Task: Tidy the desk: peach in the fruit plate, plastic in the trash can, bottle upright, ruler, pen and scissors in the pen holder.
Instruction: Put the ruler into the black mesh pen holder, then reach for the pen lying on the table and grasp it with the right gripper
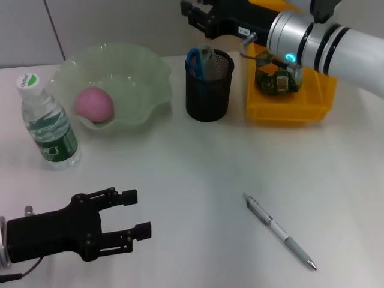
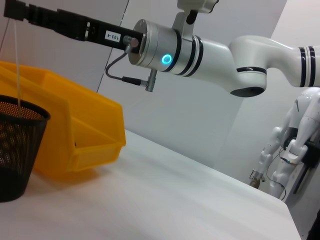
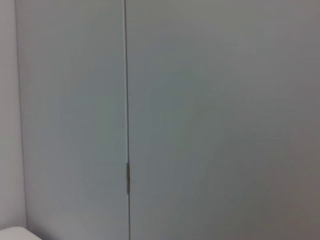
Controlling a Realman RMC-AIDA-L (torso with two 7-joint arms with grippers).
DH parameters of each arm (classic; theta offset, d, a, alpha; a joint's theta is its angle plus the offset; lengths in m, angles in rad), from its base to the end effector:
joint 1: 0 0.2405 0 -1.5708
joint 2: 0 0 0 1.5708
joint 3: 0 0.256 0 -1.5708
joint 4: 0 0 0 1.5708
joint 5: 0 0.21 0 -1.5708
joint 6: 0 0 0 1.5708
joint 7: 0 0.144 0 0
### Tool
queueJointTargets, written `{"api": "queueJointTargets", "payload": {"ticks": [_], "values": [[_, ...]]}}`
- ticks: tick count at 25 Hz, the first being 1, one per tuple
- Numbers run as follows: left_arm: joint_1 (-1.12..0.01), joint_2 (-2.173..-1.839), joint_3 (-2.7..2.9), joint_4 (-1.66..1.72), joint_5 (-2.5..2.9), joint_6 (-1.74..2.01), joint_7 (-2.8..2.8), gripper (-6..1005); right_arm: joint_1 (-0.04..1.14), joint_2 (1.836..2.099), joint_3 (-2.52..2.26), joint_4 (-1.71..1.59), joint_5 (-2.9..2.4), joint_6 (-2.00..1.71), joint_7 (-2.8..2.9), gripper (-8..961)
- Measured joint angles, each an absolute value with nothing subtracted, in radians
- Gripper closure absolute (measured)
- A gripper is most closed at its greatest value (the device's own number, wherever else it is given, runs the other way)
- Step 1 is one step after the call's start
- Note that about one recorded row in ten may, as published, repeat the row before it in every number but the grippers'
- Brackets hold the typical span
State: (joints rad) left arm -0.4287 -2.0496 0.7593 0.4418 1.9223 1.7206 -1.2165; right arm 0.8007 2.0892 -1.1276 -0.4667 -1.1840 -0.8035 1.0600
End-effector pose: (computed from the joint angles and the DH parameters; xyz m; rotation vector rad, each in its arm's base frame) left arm -0.2829 0.2634 -0.0239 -2.8340 -0.6989 -0.9347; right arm 0.1648 0.4553 -0.0252 -2.2350 0.4215 0.7537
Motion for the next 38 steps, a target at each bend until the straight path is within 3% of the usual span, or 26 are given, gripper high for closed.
{"api": "queueJointTargets", "payload": {"ticks": [14, 20, 23, 31, 38], "values": [[-0.422, -2.045, 0.759, 0.442, 1.924, 1.724, -1.216, 196, 0.793, 2.089, -1.119, -0.454, -1.184, -0.807, 1.044, 496], [-0.421, -2.043, 0.759, 0.442, 1.924, 1.724, -1.216, 196, 0.787, 2.089, -1.118, -0.454, -1.184, -0.815, 1.044, 315], [-0.422, -2.043, 0.76, 0.442, 1.924, 1.724, -1.216, 196, 0.777, 2.089, -1.12, -0.462, -1.163, -0.839, 1.051, 315], [-0.421, -2.044, 0.765, 0.442, 1.924, 1.726, -1.208, 196, 0.644, 2.076, -1.13, -0.596, -1.088, -1.121, 1.262, 314], [-0.42, -2.046, 0.767, 0.442, 1.924, 1.726, -1.182, 195, 0.547, 2.046, -1.114, -0.827, -1.371, -1.387, 1.661, 314]]}}
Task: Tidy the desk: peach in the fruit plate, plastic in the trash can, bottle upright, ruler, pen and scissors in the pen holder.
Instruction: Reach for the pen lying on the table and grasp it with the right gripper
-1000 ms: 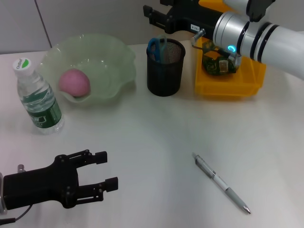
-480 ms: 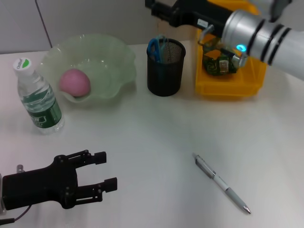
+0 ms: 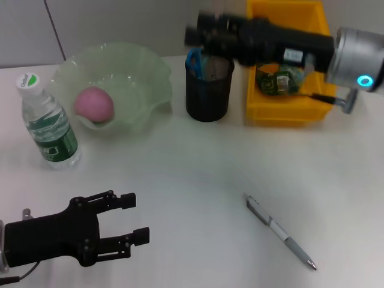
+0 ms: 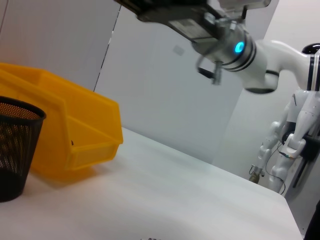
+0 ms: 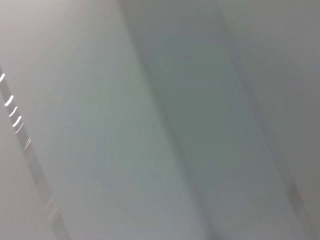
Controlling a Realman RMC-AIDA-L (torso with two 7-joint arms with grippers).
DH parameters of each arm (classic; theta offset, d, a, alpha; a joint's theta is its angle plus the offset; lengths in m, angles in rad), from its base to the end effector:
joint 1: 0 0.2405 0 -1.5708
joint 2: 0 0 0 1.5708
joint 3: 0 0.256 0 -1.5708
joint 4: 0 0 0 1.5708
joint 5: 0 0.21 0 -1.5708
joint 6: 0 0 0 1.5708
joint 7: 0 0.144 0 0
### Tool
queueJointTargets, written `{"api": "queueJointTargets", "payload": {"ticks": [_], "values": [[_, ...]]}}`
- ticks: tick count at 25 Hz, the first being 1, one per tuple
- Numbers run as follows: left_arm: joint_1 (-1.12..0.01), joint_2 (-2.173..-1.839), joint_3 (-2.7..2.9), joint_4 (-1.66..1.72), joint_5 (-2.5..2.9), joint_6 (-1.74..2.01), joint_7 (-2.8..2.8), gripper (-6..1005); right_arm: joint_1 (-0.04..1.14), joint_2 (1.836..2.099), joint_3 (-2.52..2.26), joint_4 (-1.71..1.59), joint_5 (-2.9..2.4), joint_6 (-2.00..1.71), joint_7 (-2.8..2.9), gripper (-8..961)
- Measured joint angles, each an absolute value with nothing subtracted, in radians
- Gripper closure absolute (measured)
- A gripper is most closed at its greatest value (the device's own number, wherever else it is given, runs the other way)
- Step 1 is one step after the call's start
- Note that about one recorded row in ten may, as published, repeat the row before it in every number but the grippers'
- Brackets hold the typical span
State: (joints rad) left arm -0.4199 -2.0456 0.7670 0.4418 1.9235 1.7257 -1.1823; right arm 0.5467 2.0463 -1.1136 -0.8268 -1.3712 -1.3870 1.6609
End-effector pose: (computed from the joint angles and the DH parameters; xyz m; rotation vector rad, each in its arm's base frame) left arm -0.2856 0.2600 -0.0232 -2.8431 -0.6565 -0.9232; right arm 0.1631 0.3736 0.0245 -2.5849 0.6399 1.1663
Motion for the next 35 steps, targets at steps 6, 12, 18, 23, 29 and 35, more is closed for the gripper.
{"api": "queueJointTargets", "payload": {"ticks": [6, 12, 18, 23, 29, 35], "values": [[-0.419, -2.044, 0.767, 0.442, 1.924, 1.723, -1.166, 195, 0.565, 2.035, -1.031, -1.081, -1.831, -1.624, 2.072, 320], [-0.419, -2.043, 0.767, 0.442, 1.924, 1.722, -1.159, 195, 0.673, 2.037, -1.035, -1.231, -2.176, -1.796, 2.382, 324], [-0.412, -2.043, 0.767, 0.442, 1.925, 1.723, -1.14, 195, 0.806, 2.056, -1.128, -1.219, -2.48, -1.861, 2.566, 328], [-0.396, -2.049, 0.766, 0.44, 1.925, 1.719, -1.069, 195, 0.859, 2.077, -1.191, -1.164, -2.587, -1.854, 2.624, 344], [-0.392, -2.054, 0.763, 0.438, 1.925, 1.707, -1.039, 195, 0.885, 2.081, -1.31, -1.104, -2.621, -1.804, 2.71, 363], [-0.393, -2.054, 0.763, 0.438, 1.925, 1.698, -1.04, 195, 0.899, 2.084, -1.393, -1.025, -2.625, -1.751, 2.759, 382]]}}
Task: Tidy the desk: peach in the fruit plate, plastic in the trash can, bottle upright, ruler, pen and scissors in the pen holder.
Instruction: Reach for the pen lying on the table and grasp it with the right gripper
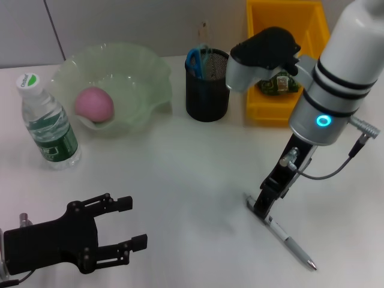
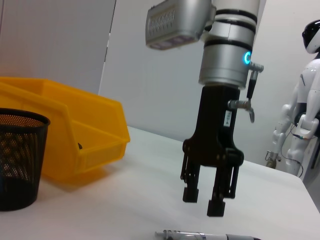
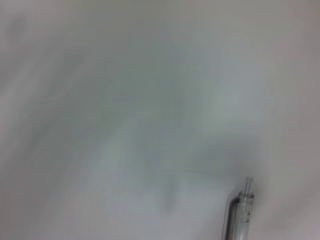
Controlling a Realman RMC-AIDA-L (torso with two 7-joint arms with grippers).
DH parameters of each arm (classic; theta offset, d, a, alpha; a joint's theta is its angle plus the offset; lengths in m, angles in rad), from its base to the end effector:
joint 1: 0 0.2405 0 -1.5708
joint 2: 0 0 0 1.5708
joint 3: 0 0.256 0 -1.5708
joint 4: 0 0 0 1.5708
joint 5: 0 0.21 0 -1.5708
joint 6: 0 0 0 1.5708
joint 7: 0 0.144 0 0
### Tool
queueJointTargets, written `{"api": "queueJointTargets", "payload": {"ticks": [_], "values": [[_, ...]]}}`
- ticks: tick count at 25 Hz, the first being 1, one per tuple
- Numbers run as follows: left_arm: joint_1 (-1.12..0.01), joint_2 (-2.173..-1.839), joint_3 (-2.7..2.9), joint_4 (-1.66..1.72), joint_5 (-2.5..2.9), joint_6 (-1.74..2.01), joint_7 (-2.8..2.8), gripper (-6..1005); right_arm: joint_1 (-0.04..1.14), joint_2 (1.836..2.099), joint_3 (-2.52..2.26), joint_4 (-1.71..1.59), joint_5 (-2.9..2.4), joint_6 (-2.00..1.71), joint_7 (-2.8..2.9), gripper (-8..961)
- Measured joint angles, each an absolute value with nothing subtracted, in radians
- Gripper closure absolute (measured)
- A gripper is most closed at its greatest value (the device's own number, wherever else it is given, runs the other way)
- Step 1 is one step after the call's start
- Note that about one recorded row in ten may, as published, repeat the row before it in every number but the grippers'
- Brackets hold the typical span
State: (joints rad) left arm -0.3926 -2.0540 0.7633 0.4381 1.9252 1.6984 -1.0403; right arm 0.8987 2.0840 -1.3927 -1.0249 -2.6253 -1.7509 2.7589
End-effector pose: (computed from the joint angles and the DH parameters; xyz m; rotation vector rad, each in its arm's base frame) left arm -0.2935 0.2536 -0.0276 -2.8175 -0.5024 -0.8787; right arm 0.1502 0.3564 -0.0294 -2.6007 1.1995 -0.8668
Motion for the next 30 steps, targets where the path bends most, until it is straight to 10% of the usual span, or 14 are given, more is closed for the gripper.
{"api": "queueJointTargets", "payload": {"ticks": [30], "values": [[-0.386, -2.047, 0.761, 0.44, 1.925, 1.702, -1.048, 195, 0.9, 2.089, -1.516, -0.884, -2.562, -1.579, 2.799, 478]]}}
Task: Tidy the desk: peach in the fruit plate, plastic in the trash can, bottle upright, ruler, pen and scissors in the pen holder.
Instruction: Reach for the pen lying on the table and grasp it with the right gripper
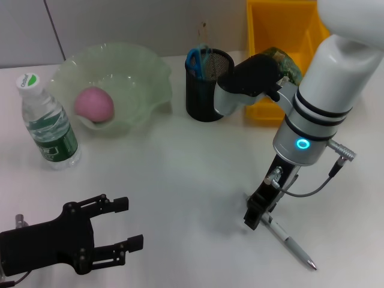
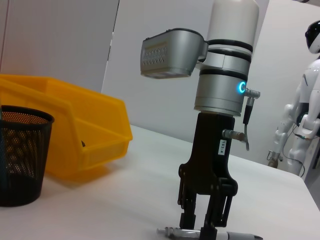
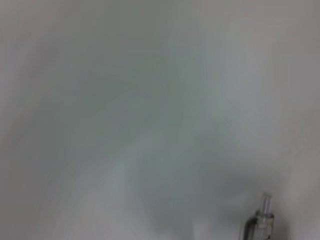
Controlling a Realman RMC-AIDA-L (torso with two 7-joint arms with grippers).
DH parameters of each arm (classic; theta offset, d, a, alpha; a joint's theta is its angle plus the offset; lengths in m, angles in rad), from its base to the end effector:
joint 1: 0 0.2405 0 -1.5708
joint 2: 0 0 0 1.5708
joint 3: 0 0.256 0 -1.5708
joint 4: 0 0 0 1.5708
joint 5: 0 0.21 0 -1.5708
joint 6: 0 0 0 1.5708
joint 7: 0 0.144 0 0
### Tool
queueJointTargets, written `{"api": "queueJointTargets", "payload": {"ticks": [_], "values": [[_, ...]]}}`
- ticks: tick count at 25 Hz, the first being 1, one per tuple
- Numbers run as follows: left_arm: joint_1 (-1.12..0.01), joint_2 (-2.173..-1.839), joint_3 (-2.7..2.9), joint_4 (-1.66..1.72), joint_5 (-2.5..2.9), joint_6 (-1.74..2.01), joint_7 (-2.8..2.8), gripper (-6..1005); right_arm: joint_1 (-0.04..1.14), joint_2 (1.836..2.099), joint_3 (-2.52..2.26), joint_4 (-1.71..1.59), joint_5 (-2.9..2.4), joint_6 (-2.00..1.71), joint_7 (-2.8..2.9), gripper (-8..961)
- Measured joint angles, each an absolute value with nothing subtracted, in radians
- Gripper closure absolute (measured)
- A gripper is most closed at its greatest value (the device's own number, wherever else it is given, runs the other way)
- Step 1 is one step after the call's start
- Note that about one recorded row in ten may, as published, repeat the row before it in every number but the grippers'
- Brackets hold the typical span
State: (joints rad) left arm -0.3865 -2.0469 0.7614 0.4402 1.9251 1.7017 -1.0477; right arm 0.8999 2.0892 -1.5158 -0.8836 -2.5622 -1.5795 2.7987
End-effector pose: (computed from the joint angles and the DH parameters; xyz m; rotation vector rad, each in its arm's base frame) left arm -0.2965 0.2526 -0.0243 -2.8133 -0.5157 -0.8726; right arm 0.1674 0.3543 -0.0624 -2.5762 1.2269 -0.8704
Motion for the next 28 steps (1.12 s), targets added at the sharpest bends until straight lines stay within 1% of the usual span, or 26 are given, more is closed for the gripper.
{"api": "queueJointTargets", "payload": {"ticks": [13, 28], "values": [[-0.381, -2.04, 0.759, 0.438, 1.925, 1.703, -1.048, 195, 0.901, 2.09, -1.566, -0.881, -2.549, -1.552, 2.799, 521], [-0.38, -2.04, 0.759, 0.439, 1.925, 1.702, -1.048, 195, 0.901, 2.091, -1.601, -0.891, -2.549, -1.544, 2.799, 574]]}}
